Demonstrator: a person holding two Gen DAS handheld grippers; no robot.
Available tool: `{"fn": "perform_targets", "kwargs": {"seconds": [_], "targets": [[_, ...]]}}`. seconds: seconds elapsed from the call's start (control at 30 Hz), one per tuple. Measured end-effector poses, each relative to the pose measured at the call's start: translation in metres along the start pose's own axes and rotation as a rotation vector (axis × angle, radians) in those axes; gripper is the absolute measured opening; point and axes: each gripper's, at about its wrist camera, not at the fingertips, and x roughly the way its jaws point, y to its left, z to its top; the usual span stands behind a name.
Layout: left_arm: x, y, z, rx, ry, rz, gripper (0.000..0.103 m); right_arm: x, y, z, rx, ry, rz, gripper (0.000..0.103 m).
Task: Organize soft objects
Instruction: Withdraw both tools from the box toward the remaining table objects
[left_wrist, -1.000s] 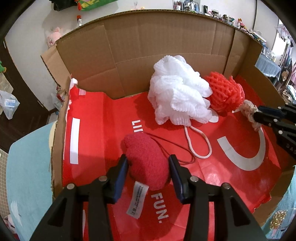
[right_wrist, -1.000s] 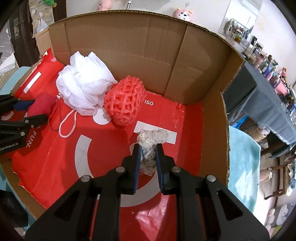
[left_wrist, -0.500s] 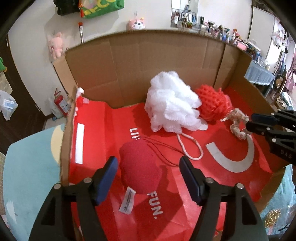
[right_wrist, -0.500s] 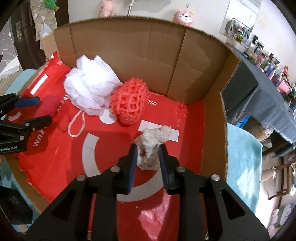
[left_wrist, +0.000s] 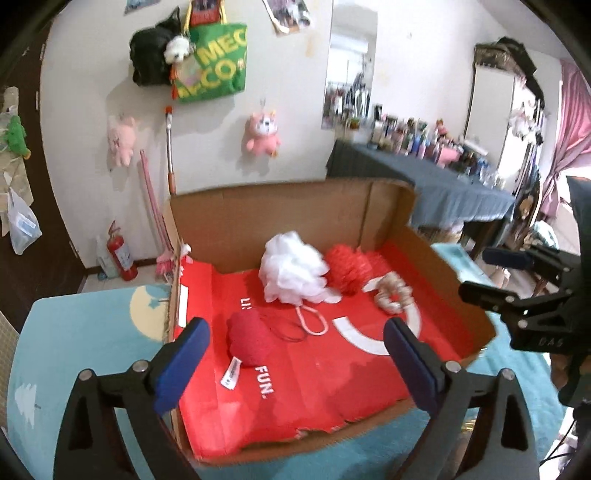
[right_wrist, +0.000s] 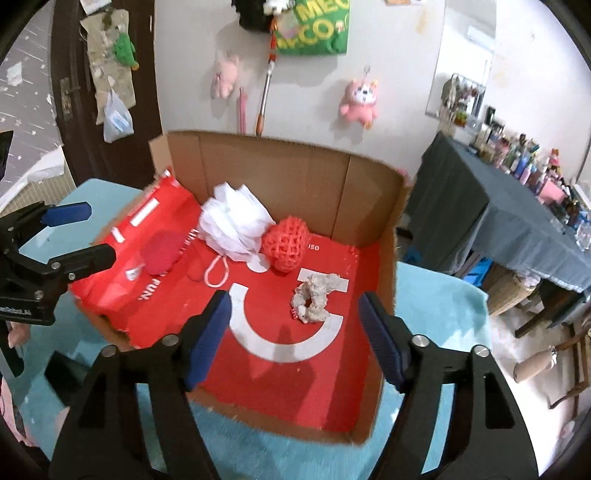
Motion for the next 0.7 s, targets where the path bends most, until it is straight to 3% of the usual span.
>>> {"fn": "perform_targets", "kwargs": {"seconds": [0.27, 0.37, 0.7], "targets": [[-0.071, -0.028, -0.016, 0.027, -0.123, 0.006, 0.103, -0.073, 0.009, -0.019, 0.015, -0.116, 0.005, 0.073], [-0.094, -0.035, -0.026, 0.034, -0.169, 0.013, 0.103, -0.104, 0.016, -0.031, 0.015, -0.189, -0.005, 0.079], [-0.135, -0.049, -0.072, 0.017, -0.243, 0.007, 0.103, -0.173, 0.039, -0.085, 0.043, -0.36, -0.058, 0.088]]}}
